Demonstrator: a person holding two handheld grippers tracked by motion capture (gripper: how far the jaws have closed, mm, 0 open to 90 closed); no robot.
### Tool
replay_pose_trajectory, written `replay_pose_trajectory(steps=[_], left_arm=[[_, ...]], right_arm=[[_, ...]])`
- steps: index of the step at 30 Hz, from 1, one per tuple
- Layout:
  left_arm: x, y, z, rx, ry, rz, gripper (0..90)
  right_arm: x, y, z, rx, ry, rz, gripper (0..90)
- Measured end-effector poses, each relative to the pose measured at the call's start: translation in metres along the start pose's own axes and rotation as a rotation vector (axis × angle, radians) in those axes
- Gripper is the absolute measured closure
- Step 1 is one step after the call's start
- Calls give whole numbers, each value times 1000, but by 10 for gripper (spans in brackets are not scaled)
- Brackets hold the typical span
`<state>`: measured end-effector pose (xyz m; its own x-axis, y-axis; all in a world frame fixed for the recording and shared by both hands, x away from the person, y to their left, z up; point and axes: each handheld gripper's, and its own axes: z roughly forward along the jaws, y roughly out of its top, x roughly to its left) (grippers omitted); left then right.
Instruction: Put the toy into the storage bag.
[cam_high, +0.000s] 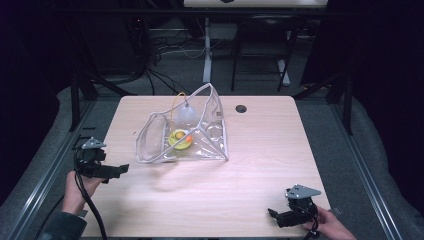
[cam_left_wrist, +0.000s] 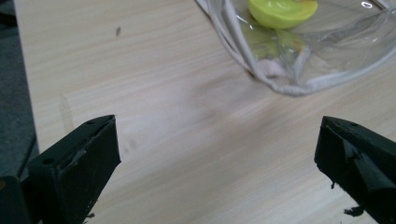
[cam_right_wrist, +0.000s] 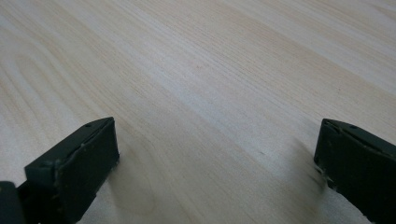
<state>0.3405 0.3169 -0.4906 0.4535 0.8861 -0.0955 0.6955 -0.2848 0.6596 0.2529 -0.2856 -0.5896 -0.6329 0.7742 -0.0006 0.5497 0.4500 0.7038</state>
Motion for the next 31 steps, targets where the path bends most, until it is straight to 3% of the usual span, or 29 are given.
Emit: replay_pose_trajectory(steps=[7,11,17,21,31], left_arm=[[4,-27,20,59,-27,-37,1],[6,-35,30,88,-14,-31,1],[10,-49,43,114,-38,-16,1],[11,-53,47,117,-44,-3,1],[15,-60,53,131,-44,-13,1]], right_arm=[[0,0,0,-1,0,1,0],[0,0,0,-1,0,1,0],[0,0,0,-1,0,1,0],[0,0,0,-1,0,1,0],[0,0,0,-1,0,1,0]])
